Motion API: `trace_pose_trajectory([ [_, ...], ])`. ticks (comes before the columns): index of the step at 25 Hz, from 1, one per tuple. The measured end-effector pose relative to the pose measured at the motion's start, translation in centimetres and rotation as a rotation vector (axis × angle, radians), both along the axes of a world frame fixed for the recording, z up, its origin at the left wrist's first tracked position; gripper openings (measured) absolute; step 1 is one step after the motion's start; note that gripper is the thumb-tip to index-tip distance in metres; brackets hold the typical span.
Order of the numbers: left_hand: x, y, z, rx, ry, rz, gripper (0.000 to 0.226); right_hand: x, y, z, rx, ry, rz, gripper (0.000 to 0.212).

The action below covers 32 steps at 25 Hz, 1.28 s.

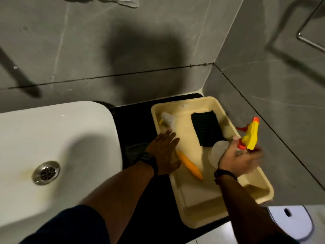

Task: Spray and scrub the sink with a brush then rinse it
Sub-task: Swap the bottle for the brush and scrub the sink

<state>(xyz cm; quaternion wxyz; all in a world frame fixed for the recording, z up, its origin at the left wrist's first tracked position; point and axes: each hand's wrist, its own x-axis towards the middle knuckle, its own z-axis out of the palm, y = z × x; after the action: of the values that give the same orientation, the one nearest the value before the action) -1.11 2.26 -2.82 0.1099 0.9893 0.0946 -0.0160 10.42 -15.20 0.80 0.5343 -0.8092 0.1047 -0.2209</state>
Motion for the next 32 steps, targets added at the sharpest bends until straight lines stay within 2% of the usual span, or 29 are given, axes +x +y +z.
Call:
trace_pose_trajectory([
  [1,0.0,0.0,-0.3,0.012,0.005,-0.006,0.084,-1.5,0.3,-0.6,-0.077,0.023,-0.096,0.062],
  [3,0.1,0.0,-0.5,0.023,0.012,-0.018,0.082,-4.2,1.2,-1.4,-0.189,0.07,-0.049,0.047],
  [5,0.2,0.2,-0.6,0.026,0.042,-0.034,0.082,-5.8,1.8,-2.5,-0.402,0.121,0.236,0.036],
  [8,0.5,0.2,-0.1,0.03,0.09,-0.052,0.08,-5.3,2.4,-4.1,-0.966,0.262,0.77,0.052],
  [10,0.7,0.4,0.5,0.011,0.115,-0.058,0.08,-4.3,3.0,-4.6,-1.2,0.284,0.909,0.054],
  [12,0.5,0.9,1.7,-0.029,0.091,-0.033,0.082,-3.6,3.2,-4.6,-1.181,0.337,0.948,0.05],
  [14,-0.1,2.3,3.6,-0.058,-0.015,0.004,0.087,-3.2,3.0,-3.9,-1.023,0.412,0.979,0.043],
  [17,-3.4,5.8,7.1,-0.063,-0.162,0.077,0.088,-3.5,2.8,-1.1,-0.868,0.523,0.873,0.026],
  [18,-5.0,7.2,8.0,-0.059,-0.191,0.106,0.087,-3.7,3.1,0.2,-0.764,0.565,0.799,0.026],
  [20,-9.6,10.0,9.2,-0.027,-0.239,0.171,0.084,-5.0,4.6,3.2,-0.531,0.575,0.692,0.042],
  [23,-18.9,14.4,10.3,0.055,-0.241,0.318,0.082,-9.1,8.5,8.0,-0.269,0.482,0.763,0.056],
  [25,-26.1,17.1,10.6,0.083,-0.237,0.49,0.083,-13.0,12.0,10.4,-0.343,0.511,0.941,0.056],
  [28,-36.4,20.2,10.1,0.157,-0.206,0.778,0.091,-19.6,17.2,11.7,-0.599,0.642,1.24,0.054],
  [30,-41.8,21.6,9.5,0.164,-0.146,0.935,0.099,-24.2,20.3,11.6,-0.783,0.713,1.344,0.054],
  [32,-44.6,22.3,8.3,0.079,-0.073,1.001,0.104,-28.0,22.7,11.2,-0.895,0.747,1.379,0.053],
])
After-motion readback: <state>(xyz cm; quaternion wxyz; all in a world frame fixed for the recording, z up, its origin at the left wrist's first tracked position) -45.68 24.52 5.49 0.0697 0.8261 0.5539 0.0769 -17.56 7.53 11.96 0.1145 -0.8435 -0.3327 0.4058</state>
